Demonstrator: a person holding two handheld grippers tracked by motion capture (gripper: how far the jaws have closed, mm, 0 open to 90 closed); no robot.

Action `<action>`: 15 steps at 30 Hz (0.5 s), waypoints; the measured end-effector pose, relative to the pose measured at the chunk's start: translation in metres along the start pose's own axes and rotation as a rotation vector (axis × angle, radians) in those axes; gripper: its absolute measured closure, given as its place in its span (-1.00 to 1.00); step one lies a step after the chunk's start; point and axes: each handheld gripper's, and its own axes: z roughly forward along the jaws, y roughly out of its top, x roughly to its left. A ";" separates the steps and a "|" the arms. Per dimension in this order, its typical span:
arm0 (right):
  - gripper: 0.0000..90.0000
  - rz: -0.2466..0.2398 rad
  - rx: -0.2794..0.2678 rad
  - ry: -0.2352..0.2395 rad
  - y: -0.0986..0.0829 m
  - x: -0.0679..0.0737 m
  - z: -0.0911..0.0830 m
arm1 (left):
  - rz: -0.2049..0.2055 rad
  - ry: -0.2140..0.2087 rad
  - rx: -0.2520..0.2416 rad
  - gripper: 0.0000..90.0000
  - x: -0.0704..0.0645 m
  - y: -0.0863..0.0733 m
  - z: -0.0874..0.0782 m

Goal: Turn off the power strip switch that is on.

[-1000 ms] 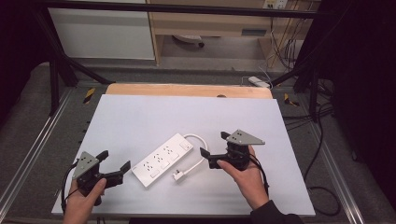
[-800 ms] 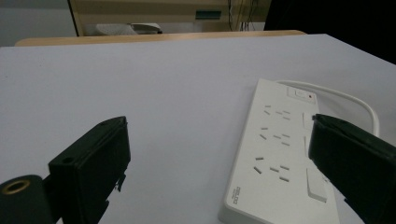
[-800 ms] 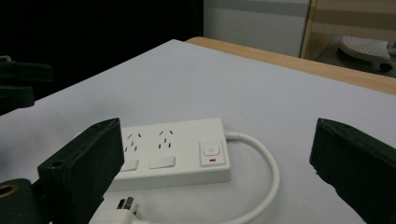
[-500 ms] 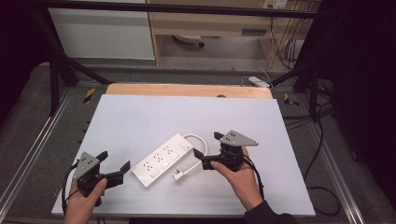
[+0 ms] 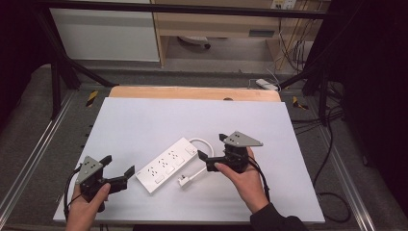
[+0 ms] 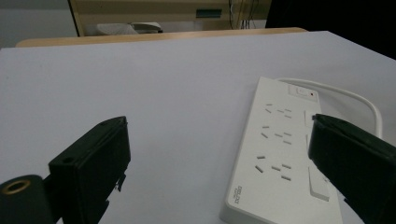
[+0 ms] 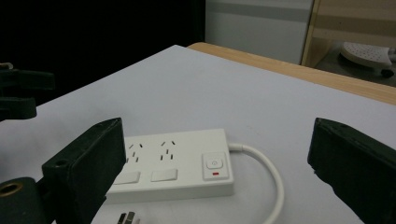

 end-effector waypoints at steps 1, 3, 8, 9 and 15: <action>-0.89 0.001 0.000 0.007 0.001 0.002 0.003 | 0.000 0.001 -0.001 -0.88 0.000 0.000 0.000; -0.89 -0.002 -0.002 0.023 0.005 0.007 0.006 | -0.002 0.003 -0.006 -0.88 0.000 0.000 -0.001; -0.88 -0.003 -0.016 0.052 0.013 0.015 0.008 | 0.003 0.005 -0.001 -0.88 -0.001 0.000 0.000; -0.88 -0.005 -0.015 0.057 0.013 0.016 0.009 | 0.002 0.005 -0.001 -0.88 -0.001 0.000 0.000; -0.89 -0.015 -0.001 0.078 0.013 0.023 0.011 | 0.000 0.005 0.003 -0.88 -0.001 0.000 0.000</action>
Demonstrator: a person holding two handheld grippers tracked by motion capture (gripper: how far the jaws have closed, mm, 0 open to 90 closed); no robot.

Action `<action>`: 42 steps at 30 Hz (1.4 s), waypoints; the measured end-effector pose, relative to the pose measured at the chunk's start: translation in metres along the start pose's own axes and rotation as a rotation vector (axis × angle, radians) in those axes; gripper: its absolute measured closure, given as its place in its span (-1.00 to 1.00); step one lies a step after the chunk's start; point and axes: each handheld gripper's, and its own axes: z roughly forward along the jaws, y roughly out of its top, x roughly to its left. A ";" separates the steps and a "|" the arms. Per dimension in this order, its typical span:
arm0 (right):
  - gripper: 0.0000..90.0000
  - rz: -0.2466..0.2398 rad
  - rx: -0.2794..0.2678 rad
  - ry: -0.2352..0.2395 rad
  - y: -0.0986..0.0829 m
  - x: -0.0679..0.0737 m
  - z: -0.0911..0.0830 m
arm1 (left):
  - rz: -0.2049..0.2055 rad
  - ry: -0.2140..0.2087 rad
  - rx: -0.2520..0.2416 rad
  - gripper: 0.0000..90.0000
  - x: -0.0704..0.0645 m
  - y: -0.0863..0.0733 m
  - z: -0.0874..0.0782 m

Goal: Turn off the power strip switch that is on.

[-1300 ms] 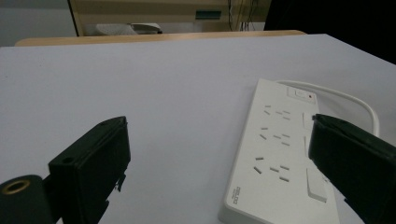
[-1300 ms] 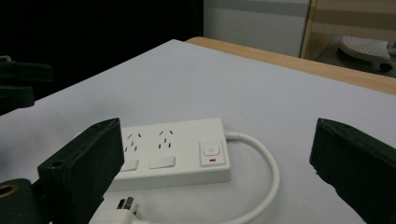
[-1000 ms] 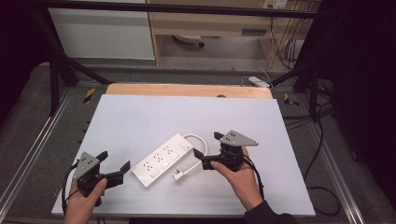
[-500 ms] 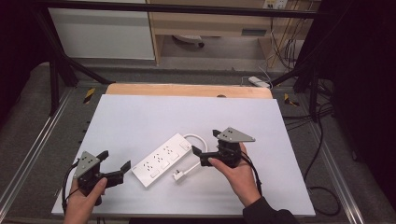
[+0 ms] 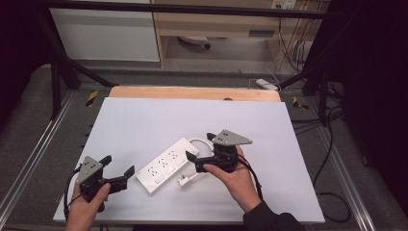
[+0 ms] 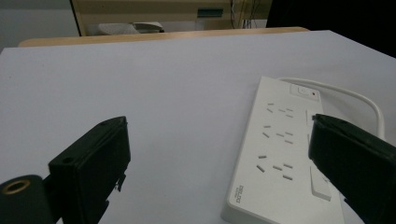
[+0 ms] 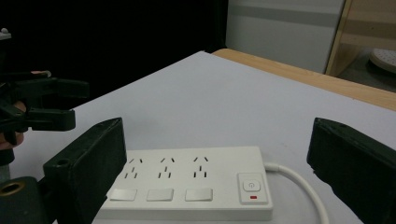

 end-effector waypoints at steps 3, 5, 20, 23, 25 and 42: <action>-0.88 -0.004 0.008 0.014 -0.001 0.003 0.003 | 0.003 0.004 -0.001 -0.88 0.001 0.000 0.000; -0.87 -0.008 0.014 0.022 -0.001 0.006 0.006 | 0.000 0.006 -0.001 -0.88 0.001 0.000 0.000; -0.85 -0.013 0.044 0.079 -0.005 0.028 0.023 | 0.014 -0.002 0.008 -0.88 -0.001 0.000 0.001; -0.84 -0.019 0.054 0.090 -0.005 0.032 0.027 | 0.006 0.002 0.005 -0.88 0.001 0.000 0.000; -0.84 -0.021 0.058 0.095 -0.005 0.035 0.030 | 0.004 0.006 0.004 -0.88 0.002 0.000 -0.001; -0.55 -0.059 0.094 0.152 -0.008 0.055 0.049 | 0.009 0.017 0.026 -0.88 0.002 -0.001 0.002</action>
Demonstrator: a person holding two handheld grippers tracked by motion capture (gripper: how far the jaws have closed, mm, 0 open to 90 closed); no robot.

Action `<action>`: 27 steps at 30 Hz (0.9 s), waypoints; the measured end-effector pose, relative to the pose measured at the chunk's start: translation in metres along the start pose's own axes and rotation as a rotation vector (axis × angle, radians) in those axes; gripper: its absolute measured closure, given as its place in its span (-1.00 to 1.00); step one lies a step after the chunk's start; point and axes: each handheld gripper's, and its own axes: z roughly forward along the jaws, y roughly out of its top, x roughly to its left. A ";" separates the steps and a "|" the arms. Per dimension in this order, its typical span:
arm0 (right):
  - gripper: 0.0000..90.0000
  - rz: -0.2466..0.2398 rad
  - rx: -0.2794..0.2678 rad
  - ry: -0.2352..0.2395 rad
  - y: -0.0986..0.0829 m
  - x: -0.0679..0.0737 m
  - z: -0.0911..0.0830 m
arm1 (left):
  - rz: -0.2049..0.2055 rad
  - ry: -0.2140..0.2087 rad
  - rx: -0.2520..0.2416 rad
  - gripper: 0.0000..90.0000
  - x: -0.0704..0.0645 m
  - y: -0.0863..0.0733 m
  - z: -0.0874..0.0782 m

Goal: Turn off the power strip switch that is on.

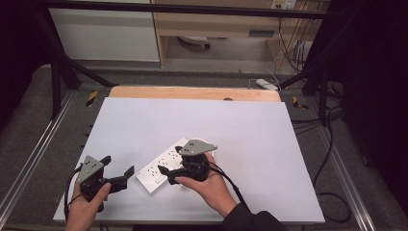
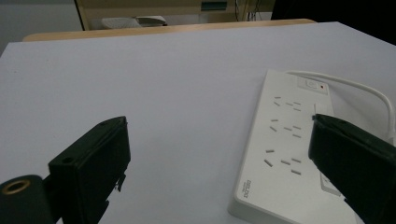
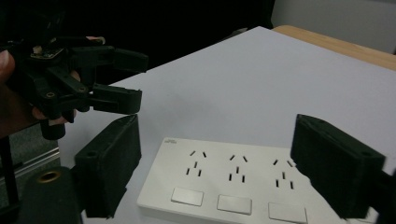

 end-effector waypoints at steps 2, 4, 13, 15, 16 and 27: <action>-0.45 -0.007 0.001 0.010 0.000 0.002 0.002 | -0.002 0.001 0.003 -0.88 0.000 0.000 0.000; -0.31 -0.021 0.000 0.020 0.000 0.005 0.003 | 0.000 0.003 0.000 -0.88 0.000 0.000 0.000; 0.34 -0.065 0.026 0.040 -0.003 0.013 0.010 | 0.003 0.004 -0.002 -0.88 0.000 0.000 0.000; 0.46 -0.068 0.033 0.051 -0.005 0.015 0.013 | 0.007 0.005 0.000 -0.88 0.000 0.000 0.000; 0.51 -0.068 0.037 0.057 -0.005 0.016 0.014 | 0.007 0.004 -0.001 -0.88 0.000 0.000 0.000; 0.91 -0.088 0.047 0.078 -0.010 0.022 0.023 | 0.008 0.006 0.004 -0.88 0.000 0.000 0.000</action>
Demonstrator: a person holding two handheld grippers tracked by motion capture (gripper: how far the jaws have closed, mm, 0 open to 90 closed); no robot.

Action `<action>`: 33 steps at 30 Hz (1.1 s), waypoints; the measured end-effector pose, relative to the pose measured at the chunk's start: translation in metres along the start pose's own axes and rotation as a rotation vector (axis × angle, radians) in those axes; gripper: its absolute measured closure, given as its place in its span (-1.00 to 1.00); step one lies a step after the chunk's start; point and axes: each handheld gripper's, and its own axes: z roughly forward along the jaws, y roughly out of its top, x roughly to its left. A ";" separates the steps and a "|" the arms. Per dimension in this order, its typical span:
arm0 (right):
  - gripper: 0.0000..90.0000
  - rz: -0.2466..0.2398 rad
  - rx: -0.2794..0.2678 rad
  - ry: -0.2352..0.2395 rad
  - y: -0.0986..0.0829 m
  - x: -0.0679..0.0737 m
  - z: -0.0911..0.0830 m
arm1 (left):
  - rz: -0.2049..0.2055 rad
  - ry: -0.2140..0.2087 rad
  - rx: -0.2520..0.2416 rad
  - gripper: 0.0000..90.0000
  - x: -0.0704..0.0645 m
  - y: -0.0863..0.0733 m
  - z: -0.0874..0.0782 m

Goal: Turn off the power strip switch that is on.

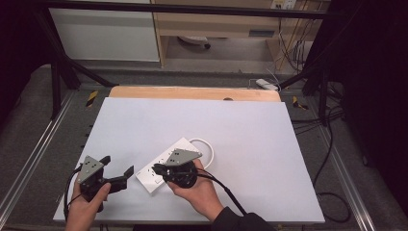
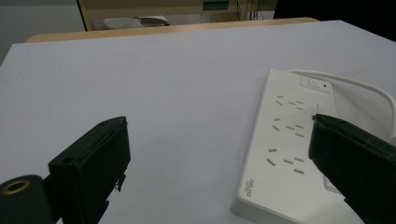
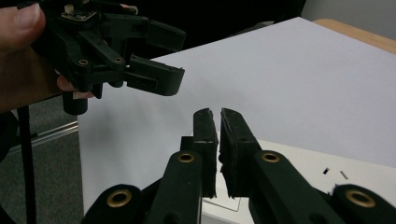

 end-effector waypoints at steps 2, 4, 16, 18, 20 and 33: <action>0.93 -0.001 0.002 -0.004 -0.001 0.000 0.000 | 0.002 0.000 0.000 -0.88 0.000 0.000 0.000; 0.96 0.000 0.002 -0.006 -0.001 -0.001 0.001 | 0.001 0.000 0.000 -0.88 0.000 0.000 0.000; 1.00 0.023 0.038 -0.013 -0.015 -0.003 0.009 | 0.002 -0.002 0.001 -0.88 0.000 0.000 0.000; 1.00 0.027 0.045 -0.011 -0.018 -0.003 0.011 | 0.003 -0.002 0.000 -0.88 0.000 0.000 0.000; 1.00 0.030 0.051 -0.010 -0.020 -0.003 0.013 | 0.002 -0.002 0.000 -0.88 0.000 0.000 0.000; 1.00 0.028 0.087 0.001 -0.032 0.003 0.025 | 0.004 -0.001 0.001 -0.88 0.000 0.000 0.000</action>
